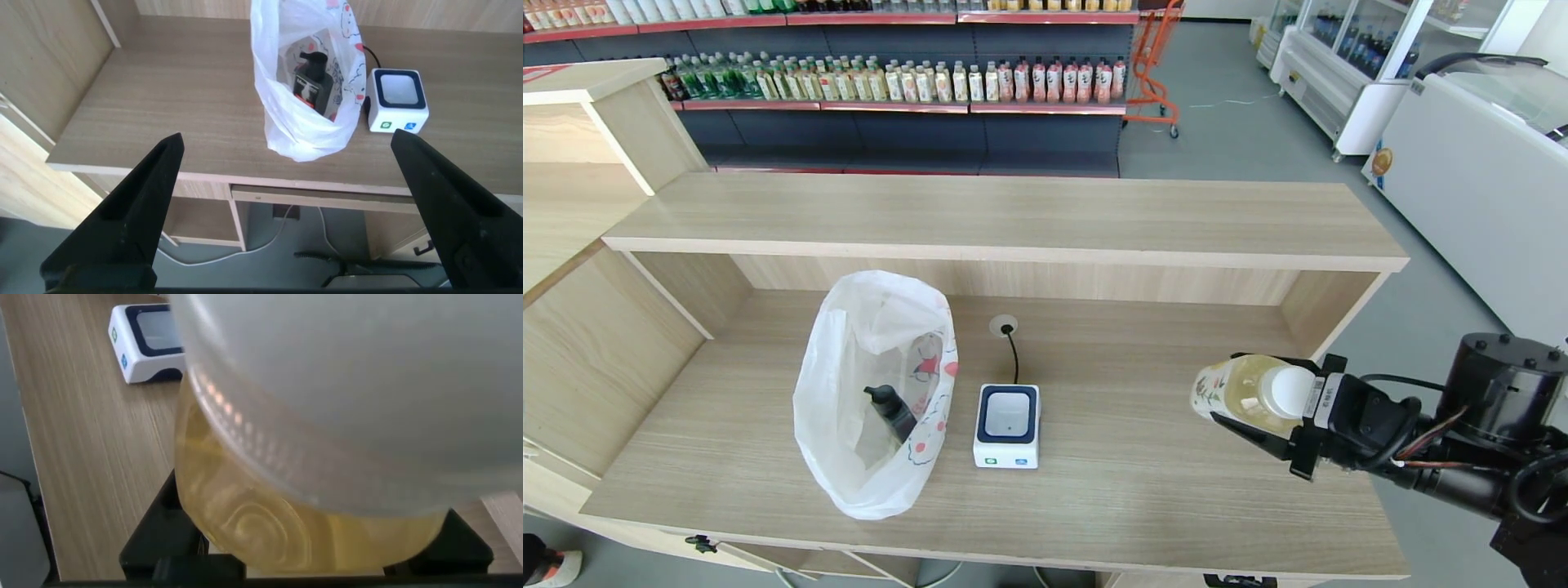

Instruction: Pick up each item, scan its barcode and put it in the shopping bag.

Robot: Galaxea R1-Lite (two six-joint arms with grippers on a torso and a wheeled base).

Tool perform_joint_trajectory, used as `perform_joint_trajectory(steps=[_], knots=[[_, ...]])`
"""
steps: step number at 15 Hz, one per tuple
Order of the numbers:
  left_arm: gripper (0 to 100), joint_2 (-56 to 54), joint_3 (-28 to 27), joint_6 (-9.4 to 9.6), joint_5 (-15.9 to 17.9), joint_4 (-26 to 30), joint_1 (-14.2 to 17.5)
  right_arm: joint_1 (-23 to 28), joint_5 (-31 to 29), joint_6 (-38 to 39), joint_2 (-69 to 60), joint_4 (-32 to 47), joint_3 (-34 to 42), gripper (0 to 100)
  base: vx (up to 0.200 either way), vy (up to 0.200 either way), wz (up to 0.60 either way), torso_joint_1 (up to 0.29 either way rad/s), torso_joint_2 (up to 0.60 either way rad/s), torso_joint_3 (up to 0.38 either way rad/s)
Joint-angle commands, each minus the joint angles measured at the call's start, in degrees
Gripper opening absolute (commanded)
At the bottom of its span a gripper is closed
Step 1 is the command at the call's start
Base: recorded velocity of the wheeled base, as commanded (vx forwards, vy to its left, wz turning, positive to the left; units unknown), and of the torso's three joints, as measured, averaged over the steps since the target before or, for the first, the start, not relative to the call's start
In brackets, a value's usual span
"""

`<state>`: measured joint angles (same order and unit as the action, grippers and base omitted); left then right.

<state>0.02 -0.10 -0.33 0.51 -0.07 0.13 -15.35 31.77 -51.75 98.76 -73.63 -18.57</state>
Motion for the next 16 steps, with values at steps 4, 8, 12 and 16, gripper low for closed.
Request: perform_joint_trajectory(steps=[4,8,12,16], knots=[[100,-0.02,0.01,-0.11,0.02,-0.01,0.04,-0.03,0.40,0.16,-0.93,-0.02,0.99,0,0.000,0.050,0.00,0.001,0.00,0.001],[100,-0.02,0.01,-0.29,0.02,-0.01,-0.05,-0.12,0.66,2.79,-0.49,-0.02,1.43,0,0.000,0.200,0.00,0.002,0.00,0.002],[100,-0.02,0.01,-0.29,0.02,-0.01,-0.05,-0.03,1.98,3.94,0.47,-0.11,1.08,0,0.000,0.200,0.00,0.004,0.00,0.002],[100,-0.02,0.01,-0.20,0.02,-0.01,0.04,0.32,3.21,4.29,2.58,-0.11,0.37,0,0.000,0.200,0.00,0.002,0.00,0.004]])
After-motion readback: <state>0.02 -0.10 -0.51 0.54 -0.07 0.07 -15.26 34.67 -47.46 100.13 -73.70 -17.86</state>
